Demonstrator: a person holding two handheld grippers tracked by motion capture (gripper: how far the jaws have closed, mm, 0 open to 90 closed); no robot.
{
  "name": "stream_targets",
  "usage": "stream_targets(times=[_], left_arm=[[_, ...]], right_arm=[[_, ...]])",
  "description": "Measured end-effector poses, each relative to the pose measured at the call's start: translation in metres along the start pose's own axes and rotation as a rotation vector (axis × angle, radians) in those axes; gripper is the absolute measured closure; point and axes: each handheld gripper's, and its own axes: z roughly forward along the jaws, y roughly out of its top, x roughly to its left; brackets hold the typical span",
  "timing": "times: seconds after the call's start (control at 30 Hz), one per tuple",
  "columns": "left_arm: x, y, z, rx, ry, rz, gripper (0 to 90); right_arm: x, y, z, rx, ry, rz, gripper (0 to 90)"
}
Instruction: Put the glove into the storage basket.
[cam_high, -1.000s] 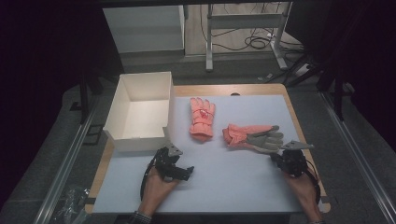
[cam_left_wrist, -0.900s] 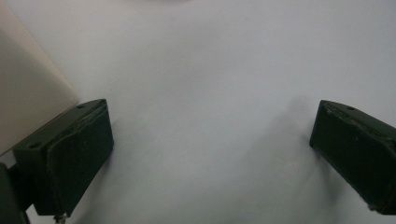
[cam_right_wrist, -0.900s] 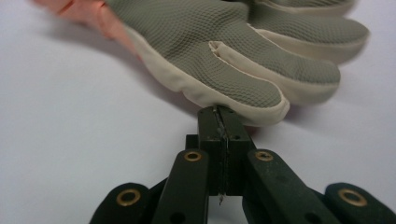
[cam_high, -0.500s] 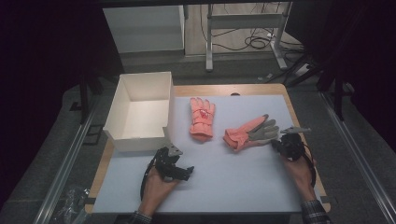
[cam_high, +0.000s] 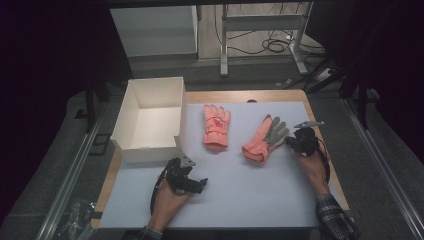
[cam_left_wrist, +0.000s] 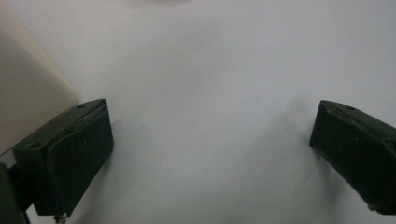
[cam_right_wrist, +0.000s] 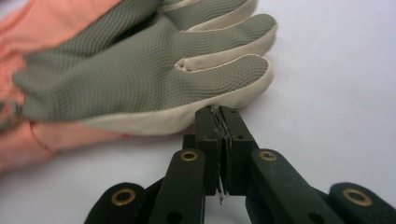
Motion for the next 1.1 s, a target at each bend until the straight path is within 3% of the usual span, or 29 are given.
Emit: stream_targets(times=[0.17,0.33,0.43,0.53,0.57,0.6,0.63,0.73,0.83,0.93,0.97,1.03,1.07,1.1], left_arm=[[0.000,0.000,0.000,0.000,0.000,0.000,0.0],[0.000,0.000,0.000,0.001,0.000,0.001,0.0],[0.000,0.000,0.000,0.004,0.000,0.004,0.0],[0.000,0.000,0.000,0.003,-0.001,0.004,0.0],[0.000,0.000,0.000,0.004,0.000,0.004,0.0],[0.000,0.000,0.000,0.004,0.000,0.004,0.0],[0.000,0.000,0.000,0.004,0.000,0.004,0.0],[0.000,0.000,0.000,0.000,0.000,0.001,0.0],[0.000,0.000,0.000,0.003,0.000,0.004,0.0],[0.000,0.000,0.000,0.003,0.000,0.004,0.0],[0.000,0.000,0.000,0.003,0.000,0.004,0.0],[0.000,0.000,0.000,0.004,0.000,0.004,0.0],[0.000,0.000,0.000,0.004,0.000,0.004,0.0],[0.000,0.000,0.000,0.004,0.000,0.004,0.0]], right_arm=[[0.000,0.003,0.007,0.011,-0.004,-0.014,86.1],[0.001,0.006,-0.007,-0.015,0.012,-0.011,81.5],[0.013,0.019,-0.020,-0.029,0.031,-0.040,73.8],[0.019,0.026,-0.022,-0.038,0.063,-0.030,69.2],[0.025,0.032,-0.020,-0.041,0.089,-0.026,62.8],[0.025,0.032,-0.020,-0.041,0.089,-0.026,62.8],[0.032,0.037,-0.015,-0.031,0.094,-0.044,56.2],[0.038,0.041,-0.003,-0.021,0.084,-0.058,47.5],[0.039,0.040,0.012,0.013,0.077,-0.041,44.3],[0.038,0.038,0.019,0.018,0.094,-0.024,48.9],[0.040,0.036,0.020,0.027,0.066,-0.032,62.4],[0.043,0.032,0.022,0.015,0.041,-0.040,75.1],[0.043,0.032,0.022,0.015,0.041,-0.040,75.1],[0.046,0.030,0.021,-0.001,0.029,-0.058,84.7]])
